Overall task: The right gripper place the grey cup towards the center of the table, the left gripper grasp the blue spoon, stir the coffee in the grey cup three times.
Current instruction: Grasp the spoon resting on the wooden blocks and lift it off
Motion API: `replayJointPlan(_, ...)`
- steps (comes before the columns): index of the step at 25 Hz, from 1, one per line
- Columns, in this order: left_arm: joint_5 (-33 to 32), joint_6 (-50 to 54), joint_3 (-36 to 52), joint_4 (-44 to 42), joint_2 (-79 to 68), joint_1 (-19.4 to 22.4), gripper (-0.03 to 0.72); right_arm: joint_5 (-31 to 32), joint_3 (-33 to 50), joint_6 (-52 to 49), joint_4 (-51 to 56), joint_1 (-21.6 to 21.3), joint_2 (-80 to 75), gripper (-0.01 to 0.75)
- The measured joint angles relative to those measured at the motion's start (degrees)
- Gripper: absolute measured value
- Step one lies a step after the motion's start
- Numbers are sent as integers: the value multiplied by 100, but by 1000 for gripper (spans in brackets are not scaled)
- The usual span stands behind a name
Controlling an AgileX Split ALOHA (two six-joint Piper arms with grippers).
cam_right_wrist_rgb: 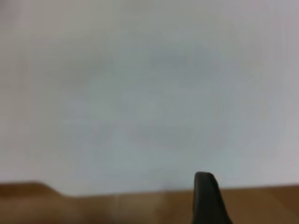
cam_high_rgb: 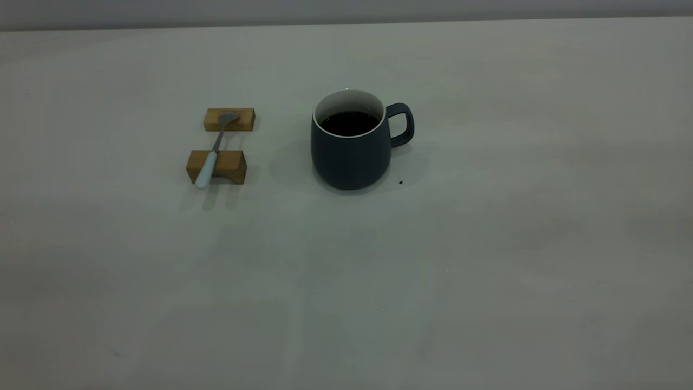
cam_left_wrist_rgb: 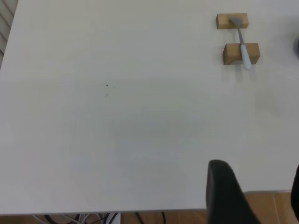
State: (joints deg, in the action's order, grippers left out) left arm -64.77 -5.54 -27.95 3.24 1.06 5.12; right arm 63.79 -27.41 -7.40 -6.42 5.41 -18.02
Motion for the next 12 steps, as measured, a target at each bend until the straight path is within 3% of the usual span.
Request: replayJointPlan(12,0,0,0,0,0,0,423,92,45,-6,-87,-29,1669,497)
